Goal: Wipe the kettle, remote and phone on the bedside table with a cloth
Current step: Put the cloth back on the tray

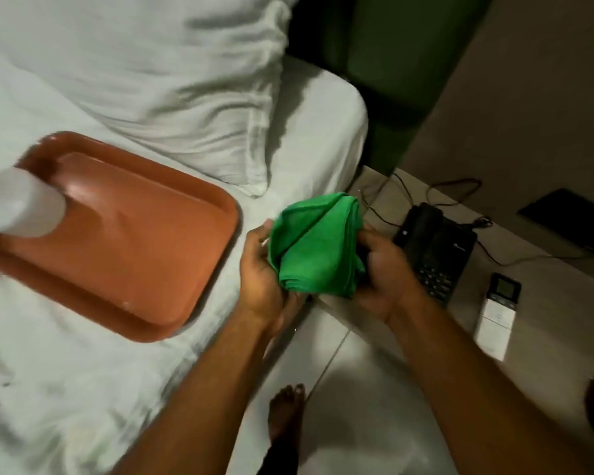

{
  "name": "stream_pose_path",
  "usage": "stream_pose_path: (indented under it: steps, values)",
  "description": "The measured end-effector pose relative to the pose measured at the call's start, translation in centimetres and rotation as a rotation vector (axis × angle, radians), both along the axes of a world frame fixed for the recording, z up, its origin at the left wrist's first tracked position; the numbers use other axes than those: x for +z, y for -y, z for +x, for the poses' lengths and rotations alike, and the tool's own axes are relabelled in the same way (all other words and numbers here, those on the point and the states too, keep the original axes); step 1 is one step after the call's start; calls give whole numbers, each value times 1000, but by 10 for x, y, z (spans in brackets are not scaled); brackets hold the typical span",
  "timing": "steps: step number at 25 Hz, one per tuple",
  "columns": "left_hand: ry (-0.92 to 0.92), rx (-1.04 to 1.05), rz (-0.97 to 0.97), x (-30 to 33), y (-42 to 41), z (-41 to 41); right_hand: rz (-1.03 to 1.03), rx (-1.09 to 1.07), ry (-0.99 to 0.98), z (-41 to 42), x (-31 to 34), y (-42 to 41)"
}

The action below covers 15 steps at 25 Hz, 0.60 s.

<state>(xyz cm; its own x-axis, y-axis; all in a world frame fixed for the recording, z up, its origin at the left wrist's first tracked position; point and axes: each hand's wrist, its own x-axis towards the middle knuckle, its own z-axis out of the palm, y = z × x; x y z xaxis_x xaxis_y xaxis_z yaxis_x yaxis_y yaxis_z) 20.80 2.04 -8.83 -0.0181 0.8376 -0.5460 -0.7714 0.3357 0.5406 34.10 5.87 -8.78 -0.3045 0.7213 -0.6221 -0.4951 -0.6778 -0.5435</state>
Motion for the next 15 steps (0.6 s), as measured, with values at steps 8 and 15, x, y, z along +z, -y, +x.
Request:
stream_pose_path:
  steps: [8, 15]
  values:
    - [-843, 66, -103, 31, 29, -155, 347, 486, 286, -148, 37, -11]
    - [-1582, -179, -321, 12, 50, -189, 628, 723, 1090, -194, 23, -5]
